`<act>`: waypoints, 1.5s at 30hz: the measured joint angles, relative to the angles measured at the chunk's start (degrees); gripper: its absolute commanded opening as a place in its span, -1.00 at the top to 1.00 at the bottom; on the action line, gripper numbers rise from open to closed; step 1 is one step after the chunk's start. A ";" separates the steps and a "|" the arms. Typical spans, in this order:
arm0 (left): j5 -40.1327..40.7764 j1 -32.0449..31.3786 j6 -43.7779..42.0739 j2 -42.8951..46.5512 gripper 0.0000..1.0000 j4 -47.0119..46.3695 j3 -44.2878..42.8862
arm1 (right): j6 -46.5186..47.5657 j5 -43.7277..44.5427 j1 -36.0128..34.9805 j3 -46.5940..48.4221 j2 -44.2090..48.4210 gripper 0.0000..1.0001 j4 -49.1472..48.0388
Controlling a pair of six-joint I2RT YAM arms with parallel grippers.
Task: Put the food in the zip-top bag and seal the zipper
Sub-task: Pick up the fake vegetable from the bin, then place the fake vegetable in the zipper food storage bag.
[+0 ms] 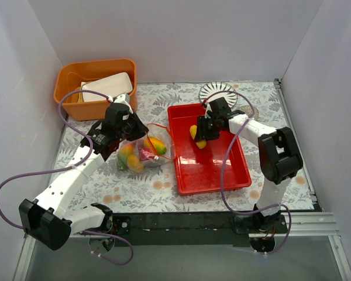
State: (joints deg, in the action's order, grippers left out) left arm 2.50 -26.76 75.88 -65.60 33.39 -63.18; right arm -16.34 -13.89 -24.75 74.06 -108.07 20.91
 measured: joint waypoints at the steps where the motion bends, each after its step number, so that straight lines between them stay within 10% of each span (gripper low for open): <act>1: -0.07 0.00 0.00 -0.13 1.00 0.00 0.00 | -0.07 -0.17 0.00 -1.31 1.68 0.35 -0.13; 13: -1.36 0.00 -0.02 -2.21 1.00 -0.57 0.02 | -6.10 -4.07 -2.64 -25.24 21.05 0.28 -8.76; 21: -3.13 0.00 -0.17 -3.19 1.00 -1.33 0.15 | -1.46 -5.97 -11.21 -20.94 29.73 0.28 -10.69; 45: -5.53 0.00 -0.24 -3.67 1.00 -1.27 0.17 | -3.50 -10.34 -20.02 -0.72 6.03 0.19 -14.91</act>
State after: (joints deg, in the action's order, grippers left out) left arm -3.03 -26.76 75.64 -69.28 32.12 -63.00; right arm -19.84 -24.23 -44.77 73.34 -102.04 6.00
